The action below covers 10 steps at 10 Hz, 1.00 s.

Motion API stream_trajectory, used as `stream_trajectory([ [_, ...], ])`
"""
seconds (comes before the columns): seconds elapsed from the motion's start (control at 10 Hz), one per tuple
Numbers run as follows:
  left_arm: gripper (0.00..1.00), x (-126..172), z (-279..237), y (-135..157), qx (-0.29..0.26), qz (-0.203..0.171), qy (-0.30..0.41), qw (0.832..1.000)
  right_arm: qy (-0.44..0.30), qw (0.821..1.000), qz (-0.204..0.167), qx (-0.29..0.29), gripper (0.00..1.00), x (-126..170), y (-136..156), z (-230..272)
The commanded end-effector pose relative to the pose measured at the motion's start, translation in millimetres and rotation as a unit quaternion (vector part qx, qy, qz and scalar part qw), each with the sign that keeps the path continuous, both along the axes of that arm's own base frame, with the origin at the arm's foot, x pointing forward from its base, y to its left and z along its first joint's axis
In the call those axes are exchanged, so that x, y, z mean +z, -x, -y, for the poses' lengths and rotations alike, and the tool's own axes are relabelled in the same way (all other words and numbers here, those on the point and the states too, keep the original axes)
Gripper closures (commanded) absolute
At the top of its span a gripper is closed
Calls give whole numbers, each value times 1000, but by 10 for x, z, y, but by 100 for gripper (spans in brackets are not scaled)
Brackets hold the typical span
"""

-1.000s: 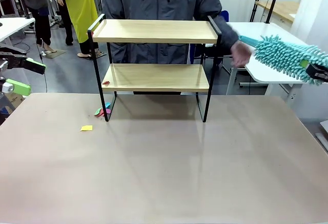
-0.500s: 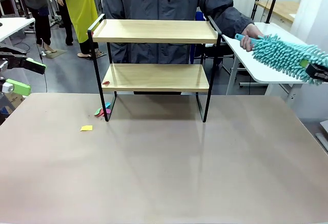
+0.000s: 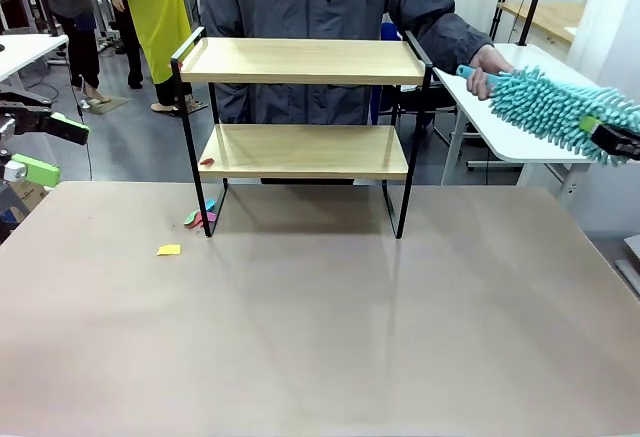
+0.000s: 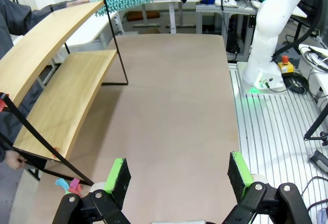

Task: Clean the shelf.
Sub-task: Hand the Duster back to the human.

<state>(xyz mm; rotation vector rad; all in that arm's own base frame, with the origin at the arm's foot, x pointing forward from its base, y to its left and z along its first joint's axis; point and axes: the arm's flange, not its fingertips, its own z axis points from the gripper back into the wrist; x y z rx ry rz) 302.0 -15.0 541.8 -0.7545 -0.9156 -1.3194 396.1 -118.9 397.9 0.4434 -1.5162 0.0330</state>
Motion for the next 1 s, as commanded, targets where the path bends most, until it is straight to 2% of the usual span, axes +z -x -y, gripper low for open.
stream_trajectory([
  [0.0, 0, 5, 15, -15, -5, 10, 10, 1000, -21, 1000, 0, 12, 0, 237, 38, 56],
  [0.2, 0, 5, 15, -15, -5, 10, 10, 1000, -53, 998, 27, 7, 0, 684, 83, 187],
  [0.4, 0, 5, 15, -15, -5, 10, 10, 1000, -95, 993, 63, -10, 0, 1252, 100, 383],
  [0.6, 0, 5, 15, -15, -5, 10, 10, 1000, -172, 980, 91, -34, 0, 1762, 114, 733],
  [0.8, 0, 5, 15, -15, -5, 10, 10, 1000, -225, 964, 128, -56, 0, 2095, 191, 1112],
  [0.9, 0, 5, 15, -15, -5, 10, 10, 1000, -239, 960, 134, -65, 0, 2149, 228, 1243],
])
